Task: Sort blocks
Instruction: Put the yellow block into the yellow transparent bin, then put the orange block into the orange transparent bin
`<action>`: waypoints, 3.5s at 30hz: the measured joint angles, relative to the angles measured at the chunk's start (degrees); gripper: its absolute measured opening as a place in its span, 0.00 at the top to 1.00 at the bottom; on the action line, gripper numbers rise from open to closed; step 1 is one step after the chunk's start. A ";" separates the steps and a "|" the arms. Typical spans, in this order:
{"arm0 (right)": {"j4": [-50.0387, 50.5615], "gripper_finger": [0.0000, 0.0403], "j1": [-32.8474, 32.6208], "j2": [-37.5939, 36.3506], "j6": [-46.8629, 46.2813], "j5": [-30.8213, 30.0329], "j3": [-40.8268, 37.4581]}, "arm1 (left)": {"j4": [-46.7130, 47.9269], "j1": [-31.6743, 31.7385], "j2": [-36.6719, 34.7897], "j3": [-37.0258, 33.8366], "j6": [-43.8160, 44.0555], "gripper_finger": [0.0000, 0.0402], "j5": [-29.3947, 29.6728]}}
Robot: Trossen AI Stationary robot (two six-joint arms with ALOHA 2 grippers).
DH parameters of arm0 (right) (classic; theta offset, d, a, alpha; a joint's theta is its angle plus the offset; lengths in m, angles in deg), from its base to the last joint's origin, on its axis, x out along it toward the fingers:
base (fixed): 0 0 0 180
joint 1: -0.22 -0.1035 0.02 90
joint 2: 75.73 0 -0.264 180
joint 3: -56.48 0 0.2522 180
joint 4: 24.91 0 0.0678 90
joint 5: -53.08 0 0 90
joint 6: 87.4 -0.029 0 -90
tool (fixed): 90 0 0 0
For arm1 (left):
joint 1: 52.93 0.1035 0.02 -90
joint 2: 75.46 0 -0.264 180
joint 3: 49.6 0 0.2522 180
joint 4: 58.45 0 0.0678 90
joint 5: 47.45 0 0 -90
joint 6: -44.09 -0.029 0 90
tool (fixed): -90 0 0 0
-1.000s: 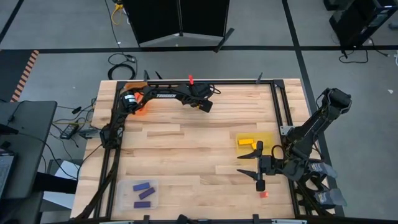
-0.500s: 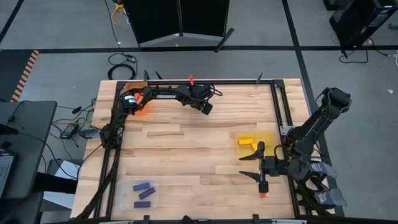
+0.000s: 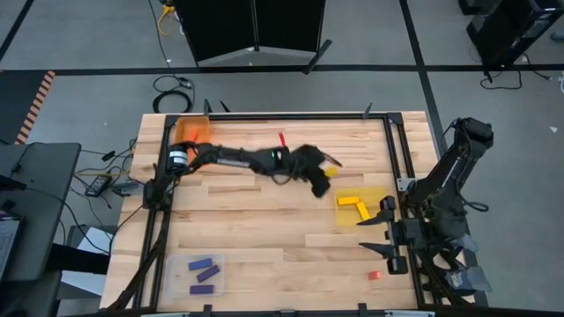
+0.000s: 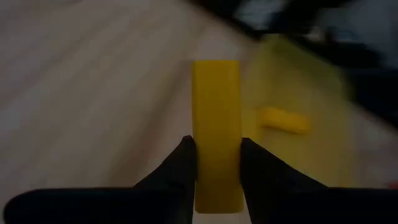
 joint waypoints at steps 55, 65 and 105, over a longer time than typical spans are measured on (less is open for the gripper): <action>59.56 0.39 4.00 19.86 -58.05 23.81 19.02 | -30.14 -4.39 -46.65 -44.38 -3.33 0.46 8.74; 93.38 0.36 1.82 31.16 -75.10 45.43 39.33 | -29.85 -6.25 -49.96 -47.08 -1.55 0.46 9.70; 95.49 0.16 -2.22 39.50 -83.67 48.34 36.98 | -29.88 -6.66 -49.90 -47.01 -1.67 0.46 10.07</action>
